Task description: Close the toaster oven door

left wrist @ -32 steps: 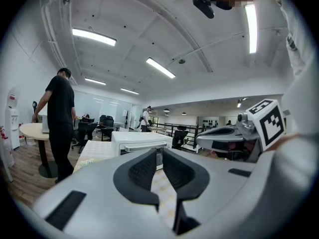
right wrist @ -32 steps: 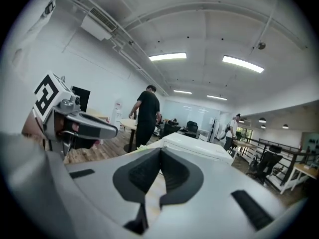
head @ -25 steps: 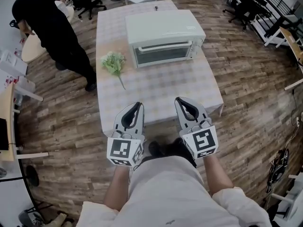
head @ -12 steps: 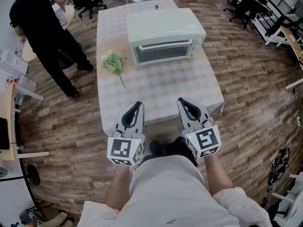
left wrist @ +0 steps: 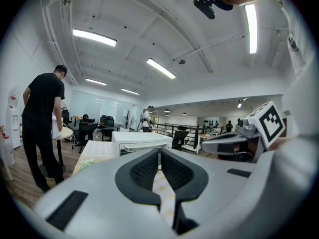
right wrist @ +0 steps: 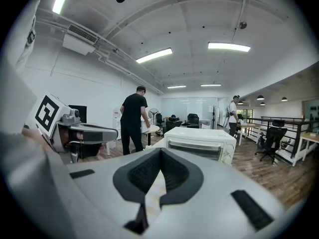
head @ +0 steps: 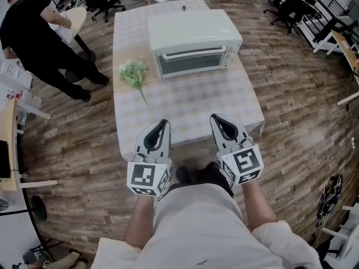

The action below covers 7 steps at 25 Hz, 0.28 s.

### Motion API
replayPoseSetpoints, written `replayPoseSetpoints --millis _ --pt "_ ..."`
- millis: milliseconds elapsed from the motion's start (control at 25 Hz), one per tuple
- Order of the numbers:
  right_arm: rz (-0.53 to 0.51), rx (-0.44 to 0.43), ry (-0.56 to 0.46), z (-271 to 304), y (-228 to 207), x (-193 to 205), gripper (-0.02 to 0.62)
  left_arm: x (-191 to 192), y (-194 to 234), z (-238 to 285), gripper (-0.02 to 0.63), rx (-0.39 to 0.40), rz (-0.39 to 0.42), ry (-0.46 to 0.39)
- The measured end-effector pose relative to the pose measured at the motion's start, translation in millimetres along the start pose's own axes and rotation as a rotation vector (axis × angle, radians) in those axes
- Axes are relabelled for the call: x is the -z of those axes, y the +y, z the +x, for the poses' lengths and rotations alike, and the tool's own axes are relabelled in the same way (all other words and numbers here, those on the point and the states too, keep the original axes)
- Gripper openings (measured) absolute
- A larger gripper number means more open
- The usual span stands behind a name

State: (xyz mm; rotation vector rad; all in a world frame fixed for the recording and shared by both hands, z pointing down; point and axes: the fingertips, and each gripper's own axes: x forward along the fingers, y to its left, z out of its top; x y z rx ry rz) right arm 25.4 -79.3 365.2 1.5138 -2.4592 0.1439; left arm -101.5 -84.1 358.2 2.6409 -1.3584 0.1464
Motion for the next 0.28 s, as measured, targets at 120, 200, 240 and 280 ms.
replayPoseSetpoints --millis 120,200,240,280 --pt "0.001 0.002 -0.003 -0.3 -2.6 0.1 -0.002 0.5 -0.1 1.4 0.02 -0.002 0.002 0.0" --pt "-0.001 0.002 -0.004 0.0 -4.1 -0.1 -0.002 0.8 0.1 2.7 0.02 -0.004 0.001 0.0" --pt "-0.003 0.001 -0.005 0.2 -4.8 -0.1 -0.002 0.8 0.3 3.5 0.02 -0.004 0.001 0.0" --pt "-0.004 0.001 -0.005 0.5 -5.5 -0.1 -0.002 0.9 0.4 4.2 0.02 -0.005 0.001 0.0"
